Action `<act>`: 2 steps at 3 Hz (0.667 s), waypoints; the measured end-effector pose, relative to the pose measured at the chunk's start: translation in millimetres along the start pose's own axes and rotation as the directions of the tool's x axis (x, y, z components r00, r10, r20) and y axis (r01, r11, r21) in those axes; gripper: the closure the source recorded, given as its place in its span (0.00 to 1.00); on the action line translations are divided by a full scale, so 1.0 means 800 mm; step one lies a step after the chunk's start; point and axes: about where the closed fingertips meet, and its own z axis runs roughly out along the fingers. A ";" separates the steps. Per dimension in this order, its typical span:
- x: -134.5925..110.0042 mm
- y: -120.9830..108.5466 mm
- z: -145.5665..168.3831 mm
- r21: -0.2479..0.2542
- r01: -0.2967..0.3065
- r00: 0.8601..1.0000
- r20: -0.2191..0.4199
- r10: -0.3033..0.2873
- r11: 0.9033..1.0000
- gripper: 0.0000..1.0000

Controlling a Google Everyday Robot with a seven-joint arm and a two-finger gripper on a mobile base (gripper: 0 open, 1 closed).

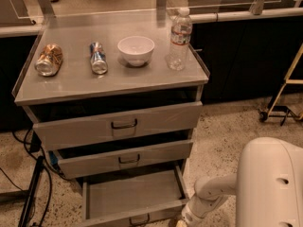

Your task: Close bottom drawer

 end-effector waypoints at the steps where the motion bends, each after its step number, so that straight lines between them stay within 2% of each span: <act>1: -0.001 -0.002 0.004 -0.017 -0.002 1.000 0.000 0.002 1.000 1.00; 2: -0.020 -0.036 0.008 0.008 -0.093 0.995 0.048 0.092 0.996 1.00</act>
Offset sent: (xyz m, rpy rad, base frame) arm 0.0693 -0.0185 -0.0409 -0.0533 -0.0230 -0.2621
